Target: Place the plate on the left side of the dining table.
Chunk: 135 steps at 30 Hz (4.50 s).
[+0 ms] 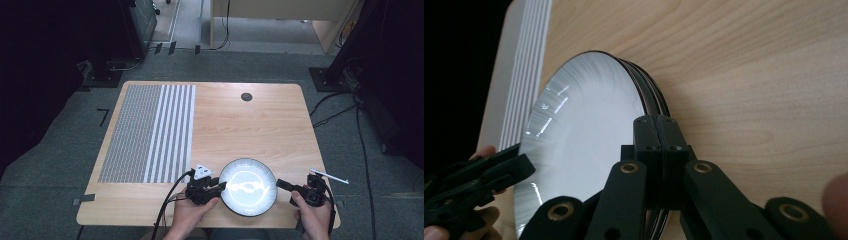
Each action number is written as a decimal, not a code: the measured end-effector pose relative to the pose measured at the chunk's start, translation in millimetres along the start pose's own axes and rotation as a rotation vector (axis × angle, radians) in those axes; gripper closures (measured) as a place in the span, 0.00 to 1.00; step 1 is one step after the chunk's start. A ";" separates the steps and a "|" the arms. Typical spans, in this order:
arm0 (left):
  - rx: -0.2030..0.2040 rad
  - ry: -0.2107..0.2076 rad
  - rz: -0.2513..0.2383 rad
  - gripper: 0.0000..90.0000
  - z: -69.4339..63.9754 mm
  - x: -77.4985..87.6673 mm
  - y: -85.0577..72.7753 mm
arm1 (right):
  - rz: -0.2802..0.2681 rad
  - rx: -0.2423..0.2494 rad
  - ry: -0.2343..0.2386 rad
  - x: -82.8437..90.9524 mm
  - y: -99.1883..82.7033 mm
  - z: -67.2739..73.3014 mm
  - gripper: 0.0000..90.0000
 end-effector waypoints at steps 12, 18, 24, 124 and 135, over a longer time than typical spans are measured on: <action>0.003 0.002 0.029 0.72 0.6 -2.5 -1.9 | 0.041 0.094 -0.034 -3.8 -4.3 4.9 0.98; -0.006 0.028 0.026 0.72 -2.0 -4.2 -2.1 | 0.043 0.103 -0.045 -4.7 -5.5 7.9 0.96; 0.033 0.020 0.009 0.74 1.2 -1.5 2.6 | 0.091 0.103 -0.040 -13.8 -12.1 14.0 0.93; 0.154 -0.092 0.218 0.83 27.4 23.3 28.7 | 0.201 0.059 -0.029 -26.9 -2.6 39.3 0.97; 0.184 -0.096 0.196 0.83 40.3 36.7 36.2 | 0.215 0.070 -0.006 -34.0 7.9 59.4 0.97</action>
Point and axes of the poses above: each handheld gripper's, and its own axes: x roughly backward along the jaws, y roughly out of its top, z roughly to its left, the point moved 3 cm from there along -x, roughly forward along the jaws, and after that the axes turned 7 degrees about -z, right-handed, at the moved point
